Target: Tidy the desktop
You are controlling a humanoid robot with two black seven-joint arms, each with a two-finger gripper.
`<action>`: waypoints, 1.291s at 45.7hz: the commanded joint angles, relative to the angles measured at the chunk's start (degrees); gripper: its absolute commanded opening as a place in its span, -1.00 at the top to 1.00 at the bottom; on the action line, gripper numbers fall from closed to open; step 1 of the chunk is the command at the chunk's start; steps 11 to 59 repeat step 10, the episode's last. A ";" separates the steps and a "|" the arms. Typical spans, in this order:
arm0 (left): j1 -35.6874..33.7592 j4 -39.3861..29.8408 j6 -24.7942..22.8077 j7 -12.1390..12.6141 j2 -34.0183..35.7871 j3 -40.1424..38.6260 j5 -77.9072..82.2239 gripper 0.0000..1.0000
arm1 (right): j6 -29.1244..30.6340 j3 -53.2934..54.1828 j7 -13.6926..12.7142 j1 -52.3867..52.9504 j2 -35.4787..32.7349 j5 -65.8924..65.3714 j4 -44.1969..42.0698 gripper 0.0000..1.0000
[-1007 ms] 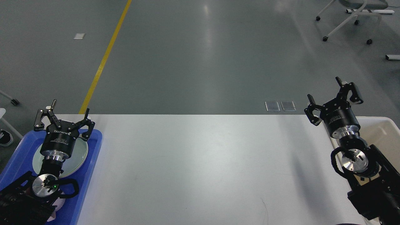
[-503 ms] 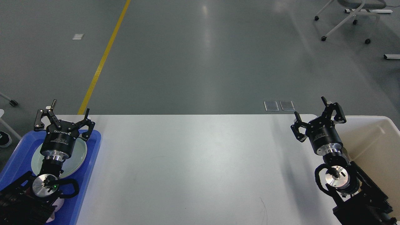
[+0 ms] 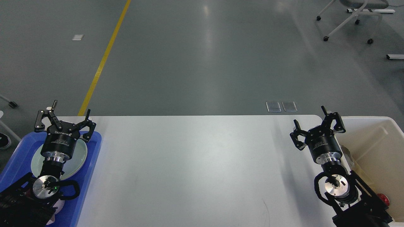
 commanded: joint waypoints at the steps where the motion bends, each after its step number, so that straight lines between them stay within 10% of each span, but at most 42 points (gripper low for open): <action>1: -0.03 0.03 0.00 -0.02 0.00 0.00 0.00 -0.97 | 0.05 -0.05 0.35 -0.03 -0.16 0.05 0.06 -1.00; 59: 0.06 0.03 0.00 -0.02 0.00 0.00 0.00 -0.97 | 0.67 0.21 0.26 0.06 -0.16 0.40 0.94 -1.00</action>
